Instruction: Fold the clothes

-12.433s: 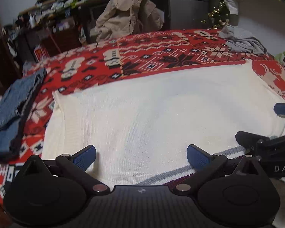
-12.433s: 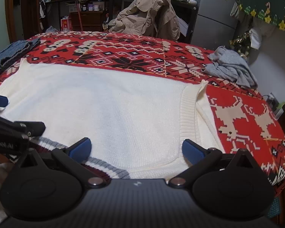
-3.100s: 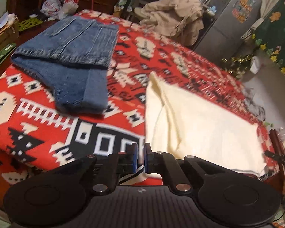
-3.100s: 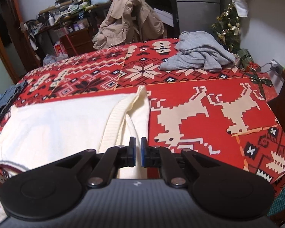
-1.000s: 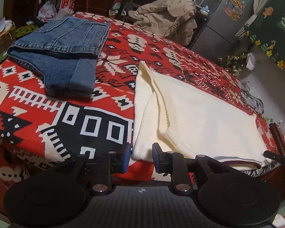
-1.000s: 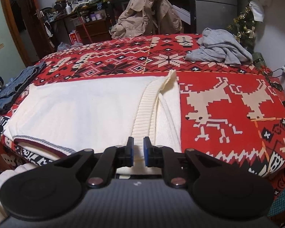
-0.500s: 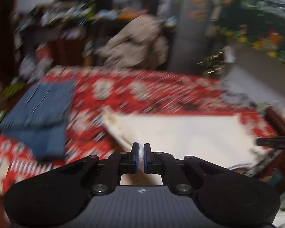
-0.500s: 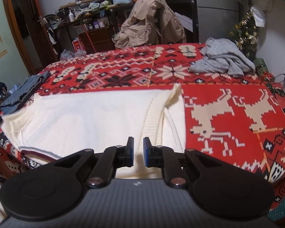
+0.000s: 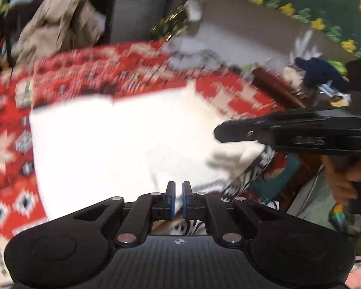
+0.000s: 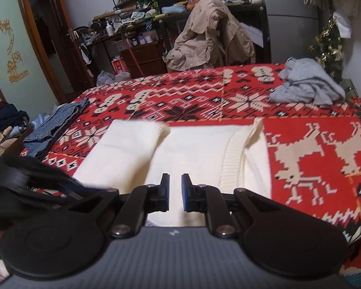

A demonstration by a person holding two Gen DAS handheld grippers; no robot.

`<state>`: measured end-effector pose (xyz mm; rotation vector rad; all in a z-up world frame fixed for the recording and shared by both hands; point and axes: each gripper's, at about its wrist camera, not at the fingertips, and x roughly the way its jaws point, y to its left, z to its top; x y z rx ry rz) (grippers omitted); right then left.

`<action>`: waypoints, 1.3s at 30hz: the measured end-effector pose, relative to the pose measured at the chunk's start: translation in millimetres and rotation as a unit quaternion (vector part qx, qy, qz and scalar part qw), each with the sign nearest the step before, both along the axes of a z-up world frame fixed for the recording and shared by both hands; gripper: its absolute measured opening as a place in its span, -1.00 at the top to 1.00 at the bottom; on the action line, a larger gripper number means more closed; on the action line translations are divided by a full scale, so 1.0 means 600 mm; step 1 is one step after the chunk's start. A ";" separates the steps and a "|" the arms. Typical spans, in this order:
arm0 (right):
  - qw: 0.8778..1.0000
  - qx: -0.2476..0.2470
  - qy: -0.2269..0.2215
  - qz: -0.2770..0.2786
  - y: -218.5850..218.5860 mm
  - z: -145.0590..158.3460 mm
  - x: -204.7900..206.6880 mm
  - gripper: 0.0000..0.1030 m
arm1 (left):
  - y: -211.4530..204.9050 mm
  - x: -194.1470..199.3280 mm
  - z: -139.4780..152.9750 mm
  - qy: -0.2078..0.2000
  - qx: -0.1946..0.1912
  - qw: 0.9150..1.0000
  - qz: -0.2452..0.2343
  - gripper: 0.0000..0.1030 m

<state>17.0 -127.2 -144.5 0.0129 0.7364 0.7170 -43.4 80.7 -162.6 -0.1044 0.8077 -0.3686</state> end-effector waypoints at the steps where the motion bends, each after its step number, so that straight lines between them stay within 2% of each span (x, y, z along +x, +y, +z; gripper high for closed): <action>1: 1.000 0.001 0.003 0.004 0.004 -0.003 -0.002 0.75 | 0.003 -0.005 0.002 -0.002 -0.011 1.000 0.002 0.89; 5: 1.000 0.010 0.019 0.022 0.018 -0.012 -0.006 0.75 | 0.039 -0.034 0.033 -0.027 -0.049 0.998 0.020 0.51; 8: 0.998 0.022 0.045 0.037 0.033 -0.022 0.000 0.73 | 0.086 -0.055 0.048 -0.039 -0.071 0.996 0.050 0.51; 10: 0.996 0.029 0.064 0.048 0.047 -0.029 0.007 0.57 | 0.117 -0.061 0.048 -0.039 -0.076 0.993 0.076 0.51; 13: 0.994 0.037 0.086 0.062 0.070 -0.041 0.015 0.47 | 0.159 -0.061 0.036 -0.025 -0.088 0.989 0.117 0.71; 15: 0.991 0.035 0.108 0.070 0.086 -0.053 0.021 0.41 | 0.176 -0.060 0.026 -0.019 -0.106 0.986 0.127 0.85; 18: 0.990 0.023 0.122 0.073 0.105 -0.064 0.024 0.41 | 0.172 -0.061 0.021 -0.021 -0.105 0.988 0.110 0.86; 23: 0.990 -0.014 0.099 0.101 0.124 -0.055 -0.003 0.44 | 0.147 -0.053 -0.003 -0.008 -0.080 0.994 0.076 0.86; 26: 0.989 -0.038 0.088 0.112 0.128 -0.055 -0.016 0.86 | 0.143 -0.047 -0.017 0.000 -0.074 0.995 0.071 0.86; 27: 0.989 -0.041 0.086 0.109 0.127 -0.054 -0.017 0.88 | 0.142 -0.046 -0.020 0.002 -0.072 0.995 0.070 0.86; 35: 0.992 -0.036 0.093 0.083 0.099 -0.054 -0.024 0.90 | 0.143 -0.052 -0.028 0.015 -0.075 0.995 0.059 0.87; 39: 0.991 -0.030 0.103 0.084 0.095 -0.054 -0.017 0.85 | 0.158 -0.060 -0.019 0.019 -0.094 0.993 0.075 0.90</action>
